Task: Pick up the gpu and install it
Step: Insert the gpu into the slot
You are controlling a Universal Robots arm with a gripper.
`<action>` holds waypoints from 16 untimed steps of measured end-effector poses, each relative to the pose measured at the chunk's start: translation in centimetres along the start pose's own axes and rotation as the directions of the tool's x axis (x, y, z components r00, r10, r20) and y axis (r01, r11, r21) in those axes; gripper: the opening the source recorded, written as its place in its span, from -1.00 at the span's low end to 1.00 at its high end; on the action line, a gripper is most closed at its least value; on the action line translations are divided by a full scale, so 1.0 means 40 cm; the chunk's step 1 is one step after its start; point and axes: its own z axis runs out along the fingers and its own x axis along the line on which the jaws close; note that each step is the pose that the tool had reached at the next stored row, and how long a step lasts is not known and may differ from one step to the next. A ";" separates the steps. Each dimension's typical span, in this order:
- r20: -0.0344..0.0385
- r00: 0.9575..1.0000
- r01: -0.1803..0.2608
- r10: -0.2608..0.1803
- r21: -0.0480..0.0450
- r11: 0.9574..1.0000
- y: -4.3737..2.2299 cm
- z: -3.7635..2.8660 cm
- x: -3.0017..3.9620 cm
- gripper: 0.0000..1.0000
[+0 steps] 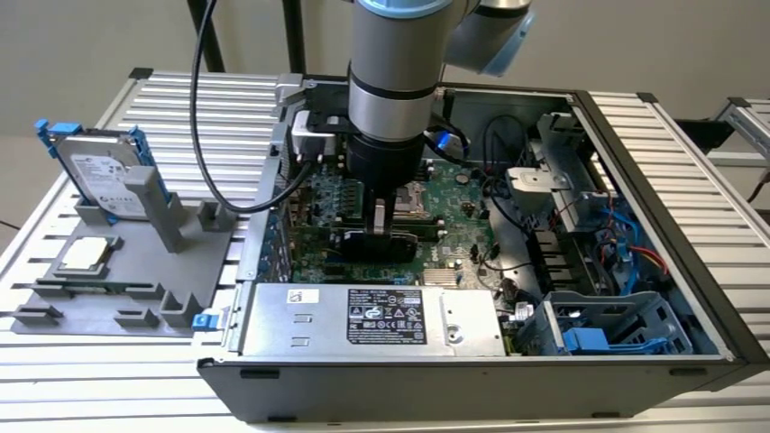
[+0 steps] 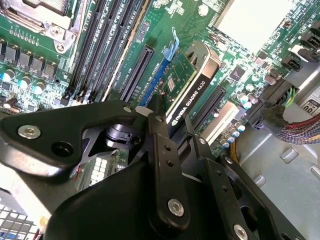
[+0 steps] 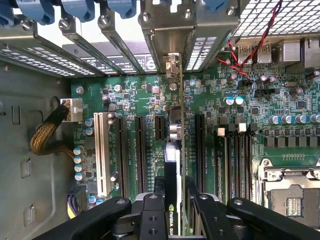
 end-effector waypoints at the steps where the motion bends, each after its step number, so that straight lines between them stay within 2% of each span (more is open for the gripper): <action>1: 0.000 1.000 0.000 0.000 0.000 1.000 0.000 0.000 0.000 -1.00; 5: 0.001 1.000 0.000 0.000 0.000 1.000 0.000 0.001 0.000 -1.00; 6: 0.001 1.000 0.000 0.000 0.000 1.000 0.000 0.001 0.000 1.00; 11: 0.000 1.000 0.000 0.000 0.000 1.000 0.000 0.000 0.000 1.00; 12: 0.000 1.000 0.000 0.000 0.000 1.000 0.000 -0.004 0.000 1.00; 16: 0.000 1.000 0.000 0.000 0.000 1.000 0.001 -0.049 0.003 1.00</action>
